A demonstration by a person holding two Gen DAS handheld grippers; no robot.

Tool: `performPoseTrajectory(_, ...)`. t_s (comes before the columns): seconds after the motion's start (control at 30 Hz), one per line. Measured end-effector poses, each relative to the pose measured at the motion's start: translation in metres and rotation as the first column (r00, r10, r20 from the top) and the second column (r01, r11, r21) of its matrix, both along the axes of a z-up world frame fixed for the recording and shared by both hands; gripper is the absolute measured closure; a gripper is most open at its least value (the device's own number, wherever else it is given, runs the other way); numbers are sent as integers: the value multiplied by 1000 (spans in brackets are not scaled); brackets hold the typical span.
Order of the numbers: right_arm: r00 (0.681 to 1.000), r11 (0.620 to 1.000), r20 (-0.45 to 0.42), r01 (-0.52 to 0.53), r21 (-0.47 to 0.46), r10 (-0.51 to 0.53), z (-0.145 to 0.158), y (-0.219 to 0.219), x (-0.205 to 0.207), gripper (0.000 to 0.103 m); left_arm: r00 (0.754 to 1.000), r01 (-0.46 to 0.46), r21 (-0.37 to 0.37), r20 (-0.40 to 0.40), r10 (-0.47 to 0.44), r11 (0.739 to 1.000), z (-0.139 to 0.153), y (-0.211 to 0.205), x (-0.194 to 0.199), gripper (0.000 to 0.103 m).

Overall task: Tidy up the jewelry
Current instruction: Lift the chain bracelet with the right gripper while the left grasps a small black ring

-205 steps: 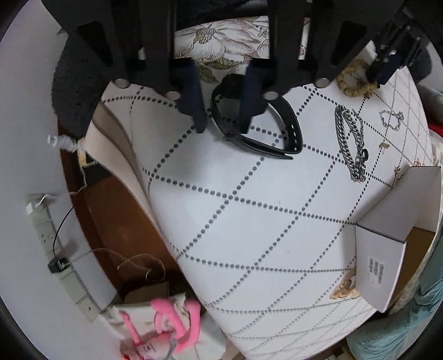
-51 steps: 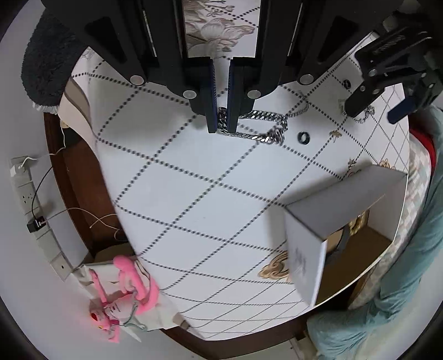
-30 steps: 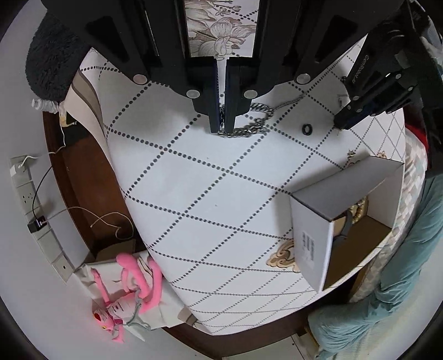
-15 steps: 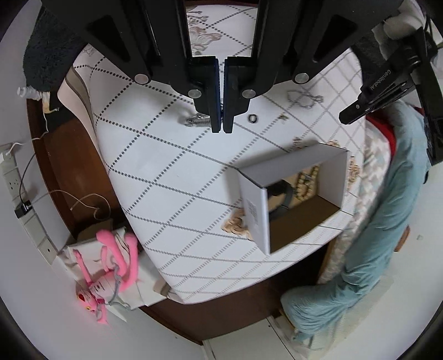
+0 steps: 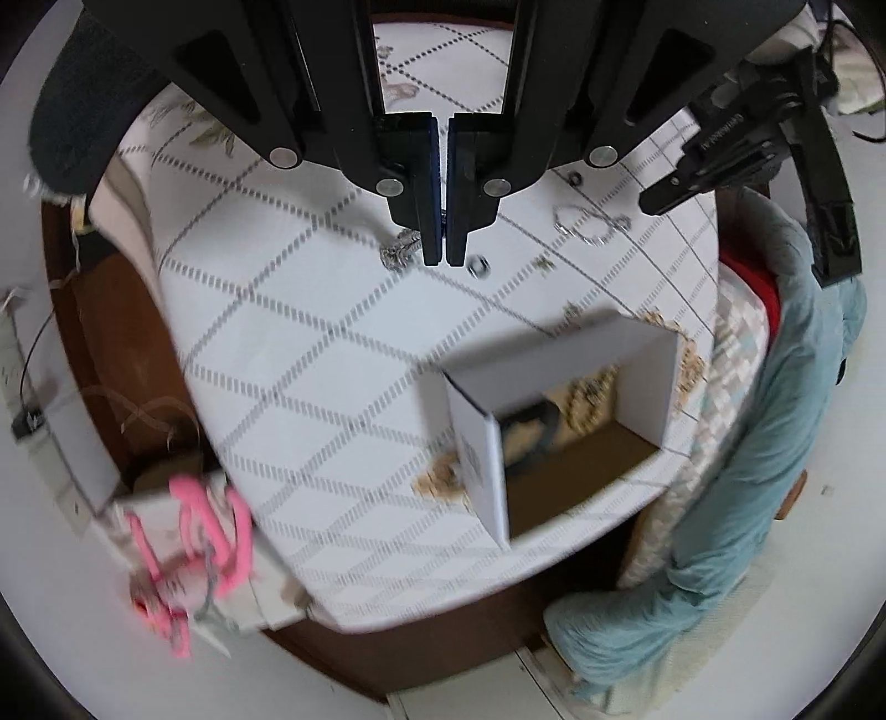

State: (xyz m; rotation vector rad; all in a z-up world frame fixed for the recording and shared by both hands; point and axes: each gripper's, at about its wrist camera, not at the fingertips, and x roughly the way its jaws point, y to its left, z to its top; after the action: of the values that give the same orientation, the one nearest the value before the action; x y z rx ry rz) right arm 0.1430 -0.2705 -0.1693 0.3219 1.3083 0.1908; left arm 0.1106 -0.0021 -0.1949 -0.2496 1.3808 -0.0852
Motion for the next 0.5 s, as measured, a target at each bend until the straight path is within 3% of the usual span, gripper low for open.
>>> performPoseTrajectory(0.1,999,1000,-49,10,-7,-11,-20,-7,-7,102,999,15,2,-45,-15,1000,-18,-7,-4,94)
performPoseTrajectory(0.23,995,1000,-97,2,-21,-4,-39,-11,-12,102,998,38,21,-44,-37,999,-25,-13,-7,92)
performPoseTrajectory(0.4,981,999,-190,-41,-32,34,-67,-10,-12,101,997,74,53,-26,-73,996,-22,-25,-5,56)
performPoseTrajectory(0.47,980,998,-195,-50,-49,40,-71,-10,-14,100,997,79,67,-20,-78,995,-21,-29,-5,56)
performPoseTrajectory(0.5,981,998,-193,-46,-49,36,-71,-10,-14,95,996,83,81,-20,-82,993,-21,-32,-5,56)
